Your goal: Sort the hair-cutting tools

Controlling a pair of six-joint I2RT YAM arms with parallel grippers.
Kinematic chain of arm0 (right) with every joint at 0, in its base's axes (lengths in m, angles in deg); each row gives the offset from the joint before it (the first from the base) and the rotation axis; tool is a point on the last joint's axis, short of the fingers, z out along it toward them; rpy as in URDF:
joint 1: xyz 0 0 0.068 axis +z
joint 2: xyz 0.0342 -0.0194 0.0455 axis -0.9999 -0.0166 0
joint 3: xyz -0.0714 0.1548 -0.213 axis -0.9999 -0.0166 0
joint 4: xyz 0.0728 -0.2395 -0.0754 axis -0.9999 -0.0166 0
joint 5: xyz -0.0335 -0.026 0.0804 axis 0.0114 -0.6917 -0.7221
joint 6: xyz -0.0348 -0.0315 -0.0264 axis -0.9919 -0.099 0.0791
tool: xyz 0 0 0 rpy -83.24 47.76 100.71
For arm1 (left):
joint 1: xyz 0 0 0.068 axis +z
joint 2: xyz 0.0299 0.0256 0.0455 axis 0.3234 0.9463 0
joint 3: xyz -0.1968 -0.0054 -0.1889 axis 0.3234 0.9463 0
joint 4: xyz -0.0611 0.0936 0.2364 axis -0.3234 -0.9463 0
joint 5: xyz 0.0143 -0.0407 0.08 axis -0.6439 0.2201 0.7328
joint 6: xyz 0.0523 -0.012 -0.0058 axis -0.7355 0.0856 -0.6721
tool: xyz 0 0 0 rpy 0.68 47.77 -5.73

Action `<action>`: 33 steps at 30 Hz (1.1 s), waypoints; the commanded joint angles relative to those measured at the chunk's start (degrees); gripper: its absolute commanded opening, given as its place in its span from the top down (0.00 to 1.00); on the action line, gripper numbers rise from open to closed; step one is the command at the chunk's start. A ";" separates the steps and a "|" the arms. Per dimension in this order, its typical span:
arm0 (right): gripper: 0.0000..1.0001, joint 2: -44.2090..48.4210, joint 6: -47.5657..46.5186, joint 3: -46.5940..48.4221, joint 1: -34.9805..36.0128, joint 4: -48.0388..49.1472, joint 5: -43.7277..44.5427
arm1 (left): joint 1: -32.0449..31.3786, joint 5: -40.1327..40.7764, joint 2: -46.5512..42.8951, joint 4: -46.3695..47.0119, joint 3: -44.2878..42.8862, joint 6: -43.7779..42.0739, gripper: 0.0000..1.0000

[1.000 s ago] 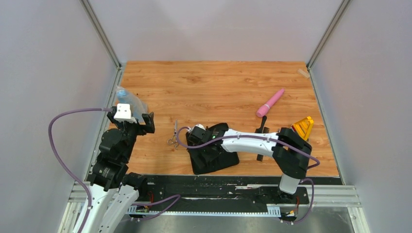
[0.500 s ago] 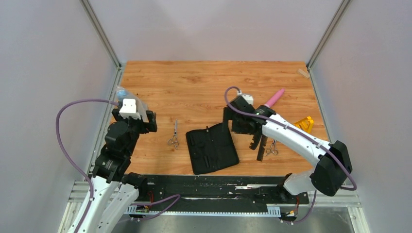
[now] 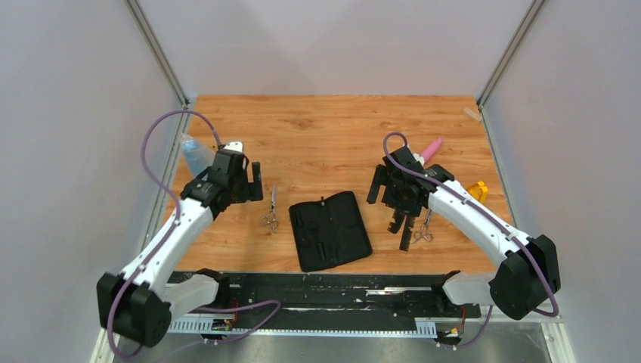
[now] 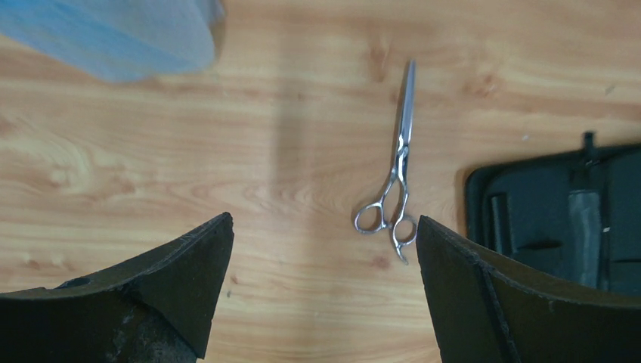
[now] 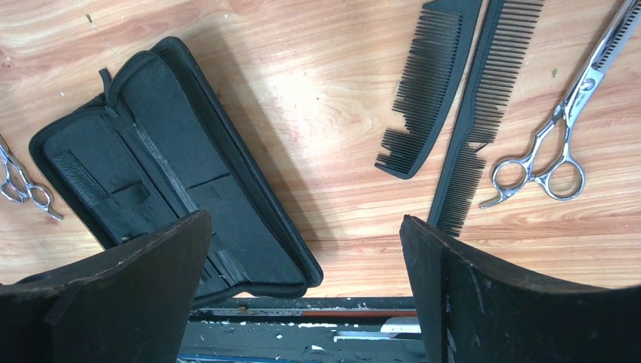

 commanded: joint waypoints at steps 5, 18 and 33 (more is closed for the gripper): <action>0.00 0.35 -1.47 -2.03 -0.18 3.80 -3.59 | -0.59 -7.15 18.93 -7.12 -3.29 7.78 0.12; 0.00 2.11 -4.80 -3.86 -0.19 5.64 -4.43 | -3.27 -7.88 37.30 1.86 -9.61 9.68 0.28; 0.00 1.62 -5.49 -3.40 -0.35 7.31 -5.94 | -5.69 -7.52 45.58 1.81 -10.69 10.36 0.59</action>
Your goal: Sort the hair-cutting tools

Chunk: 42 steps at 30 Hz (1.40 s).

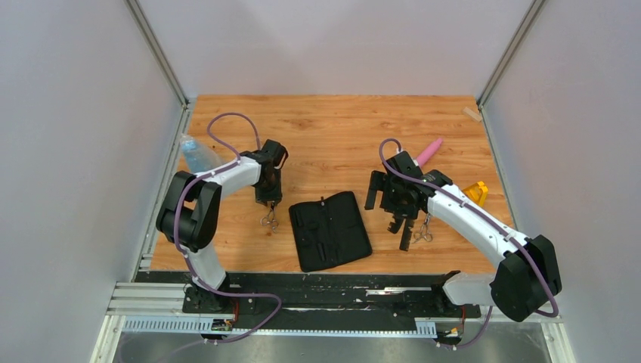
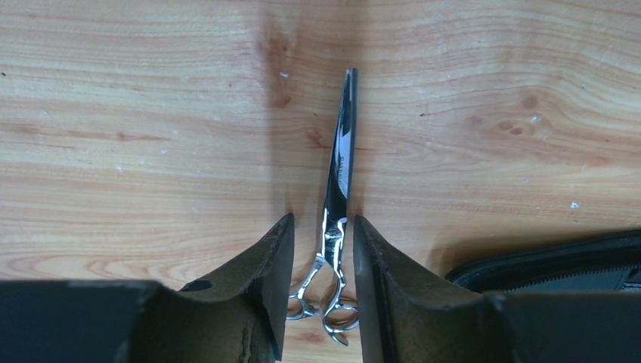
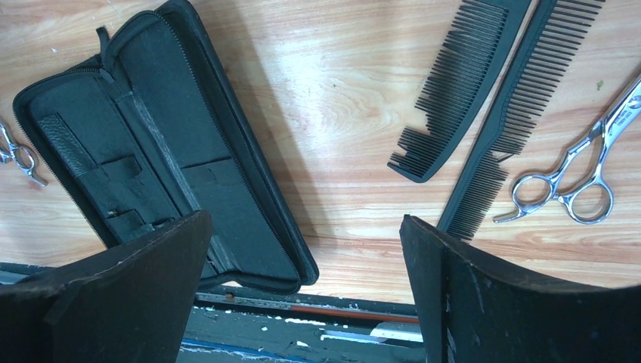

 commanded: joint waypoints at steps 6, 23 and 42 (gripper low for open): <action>0.00 0.85 -0.10 1.65 -0.33 2.86 -2.08 | -1.95 -3.56 1.99 2.73 3.87 3.71 0.61; 0.02 1.05 -1.71 5.29 2.61 6.09 -5.72 | -1.96 0.21 -7.00 1.51 4.09 6.72 1.00; 0.04 -3.08 0.01 3.68 10.34 19.62 -13.50 | -1.87 3.40 -12.39 -3.14 0.88 8.40 0.57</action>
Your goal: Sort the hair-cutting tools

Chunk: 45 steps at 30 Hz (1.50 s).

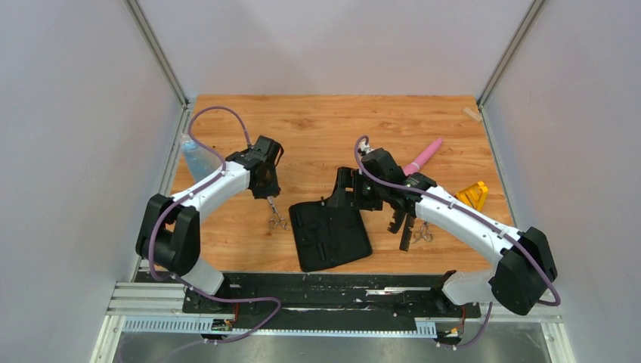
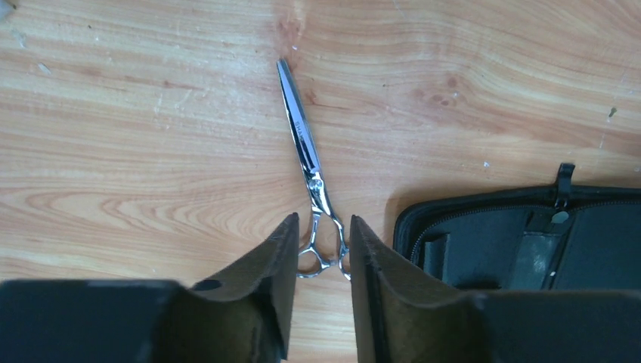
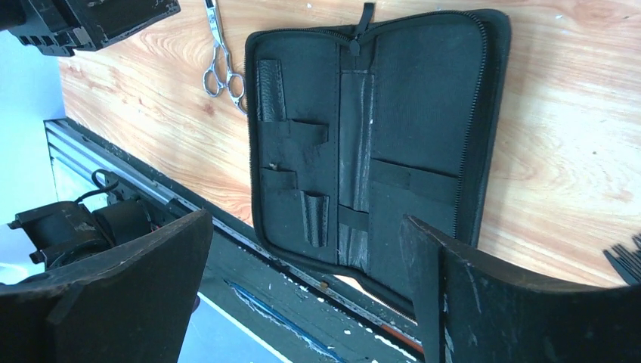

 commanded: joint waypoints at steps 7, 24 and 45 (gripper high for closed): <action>0.04 -1.08 0.63 -0.69 1.24 3.89 0.41 | -0.21 -1.87 2.19 -0.10 2.12 3.17 0.35; 0.03 -1.67 -1.10 -2.48 1.26 3.94 1.58 | -0.21 -0.72 10.57 2.52 0.96 5.24 0.44; 0.03 -2.25 -3.03 -2.64 1.30 3.99 -0.17 | 1.37 0.88 15.98 4.83 0.60 10.86 0.59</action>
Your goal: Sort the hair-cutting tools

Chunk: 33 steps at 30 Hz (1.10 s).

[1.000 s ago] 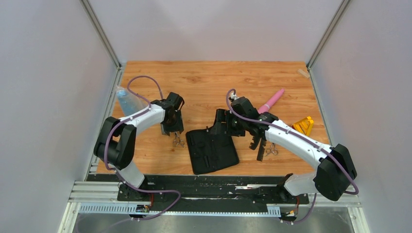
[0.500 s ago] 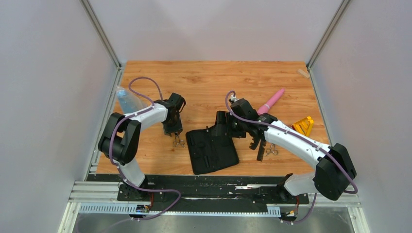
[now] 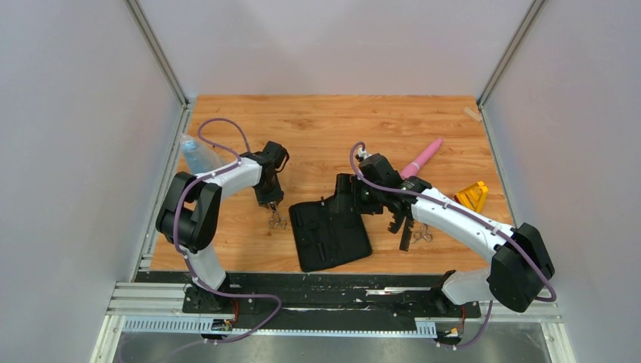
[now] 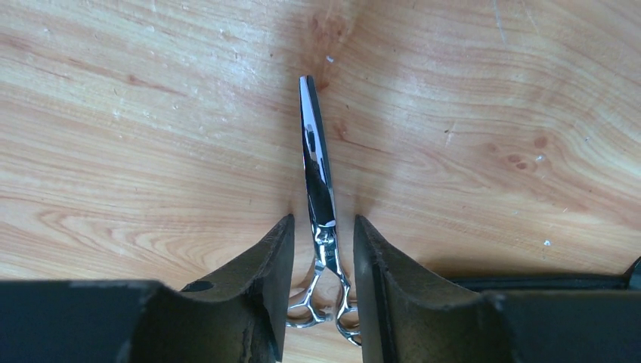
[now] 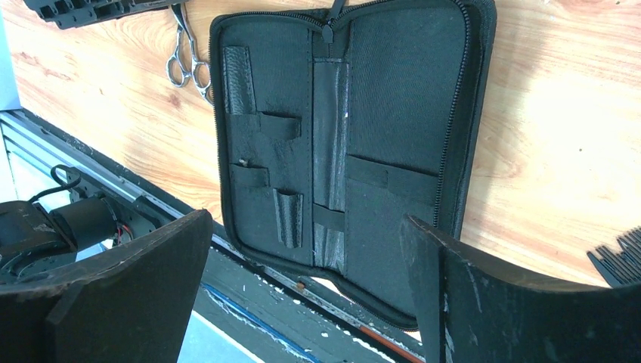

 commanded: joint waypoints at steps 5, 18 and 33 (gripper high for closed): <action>0.03 -1.28 -2.45 1.25 0.60 2.30 -1.91 | 0.43 0.41 2.19 2.23 1.09 1.56 0.70; 0.04 -7.92 -2.26 6.78 5.33 6.84 -3.75 | 2.16 -0.69 -6.73 1.40 3.60 0.33 0.90; 0.05 -13.32 -0.67 8.06 6.42 16.12 -8.83 | 6.04 -5.95 -13.14 1.90 5.41 0.64 0.92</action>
